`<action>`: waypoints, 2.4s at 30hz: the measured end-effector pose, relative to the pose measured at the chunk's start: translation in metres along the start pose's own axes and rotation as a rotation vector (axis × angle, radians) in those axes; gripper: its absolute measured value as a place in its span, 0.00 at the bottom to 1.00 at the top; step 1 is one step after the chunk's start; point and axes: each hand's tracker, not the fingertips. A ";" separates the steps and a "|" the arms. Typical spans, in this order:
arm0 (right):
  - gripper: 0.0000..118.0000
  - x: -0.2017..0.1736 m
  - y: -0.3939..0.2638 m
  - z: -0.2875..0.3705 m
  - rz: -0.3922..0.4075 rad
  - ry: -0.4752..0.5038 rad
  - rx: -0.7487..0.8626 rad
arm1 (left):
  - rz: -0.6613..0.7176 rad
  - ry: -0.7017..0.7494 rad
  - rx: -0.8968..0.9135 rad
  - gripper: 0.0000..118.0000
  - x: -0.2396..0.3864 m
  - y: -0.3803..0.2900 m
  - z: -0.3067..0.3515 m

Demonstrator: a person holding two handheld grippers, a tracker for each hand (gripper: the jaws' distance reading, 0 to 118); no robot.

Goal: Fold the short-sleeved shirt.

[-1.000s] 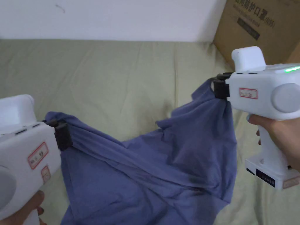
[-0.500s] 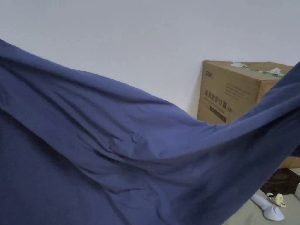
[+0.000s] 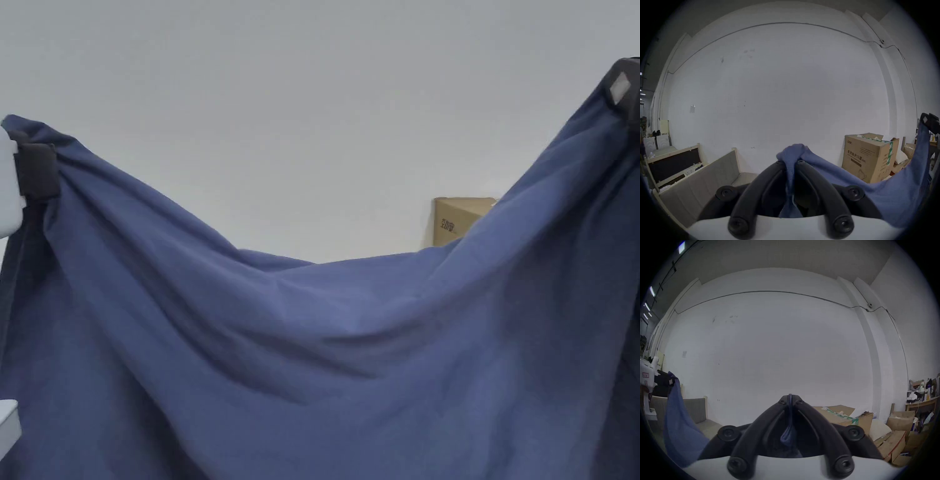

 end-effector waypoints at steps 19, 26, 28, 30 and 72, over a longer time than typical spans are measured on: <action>0.01 -0.004 -0.115 -0.270 -0.012 0.052 -0.211 | -0.061 0.047 -0.111 0.05 0.020 -0.045 -0.249; 0.01 -0.018 -0.224 -0.316 -0.001 0.058 -0.370 | -0.060 0.098 -0.210 0.05 -0.001 -0.144 -0.346; 0.01 -0.022 -0.265 -0.318 -0.004 0.071 -0.434 | -0.077 0.113 -0.260 0.05 -0.002 -0.183 -0.357; 0.01 -0.025 -0.306 -0.312 -0.025 0.074 -0.496 | -0.074 0.116 -0.303 0.05 -0.005 -0.223 -0.365; 0.01 0.017 -0.467 0.204 -0.101 0.092 -1.246 | -0.079 -0.083 -1.108 0.08 -0.032 -0.484 0.095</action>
